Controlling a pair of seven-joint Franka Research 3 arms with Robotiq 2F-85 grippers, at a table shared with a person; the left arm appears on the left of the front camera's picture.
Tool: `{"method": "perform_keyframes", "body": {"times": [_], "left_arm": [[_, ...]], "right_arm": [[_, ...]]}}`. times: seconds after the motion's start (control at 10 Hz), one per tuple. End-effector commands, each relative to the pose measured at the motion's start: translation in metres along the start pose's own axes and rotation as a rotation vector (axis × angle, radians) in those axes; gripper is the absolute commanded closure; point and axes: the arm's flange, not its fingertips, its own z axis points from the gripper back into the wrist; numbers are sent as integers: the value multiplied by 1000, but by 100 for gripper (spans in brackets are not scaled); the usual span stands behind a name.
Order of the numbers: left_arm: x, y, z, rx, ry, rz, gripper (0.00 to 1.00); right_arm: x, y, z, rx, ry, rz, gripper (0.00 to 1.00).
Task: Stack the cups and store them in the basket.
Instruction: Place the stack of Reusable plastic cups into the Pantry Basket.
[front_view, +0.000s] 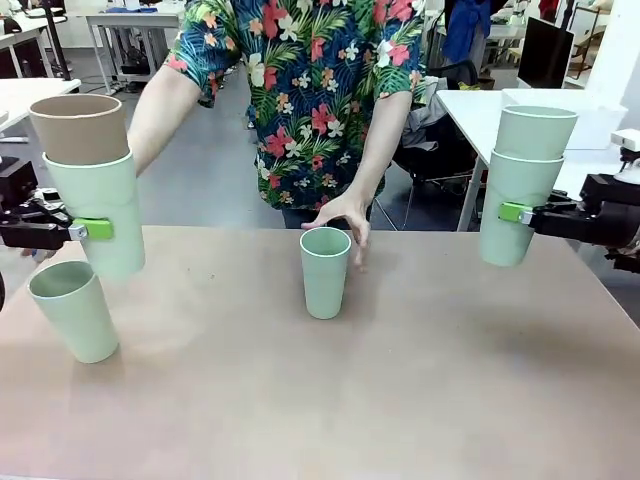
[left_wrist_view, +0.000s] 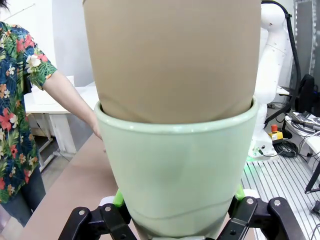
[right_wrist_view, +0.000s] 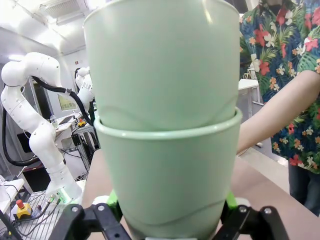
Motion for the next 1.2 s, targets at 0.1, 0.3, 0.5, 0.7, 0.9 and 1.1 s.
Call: {"method": "perform_keyframes", "body": {"times": [0.1, 0.3, 0.5, 0.7, 0.9, 1.1], "left_arm": [[2, -1, 0, 0, -5, -6, 15], [2, -1, 0, 0, -5, -6, 15], [2, -1, 0, 0, -5, -6, 15], [2, -1, 0, 0, -5, -6, 15], [2, -1, 0, 0, -5, -6, 15], [2, -1, 0, 0, -5, -6, 15]], "right_arm": [[2, 1, 0, -1, -4, 6, 14], [2, 1, 0, -1, -4, 6, 14], [2, 1, 0, -1, -4, 6, 14], [2, 1, 0, -1, -4, 6, 14], [2, 1, 0, -1, -4, 6, 14], [2, 1, 0, -1, -4, 6, 14]]}}
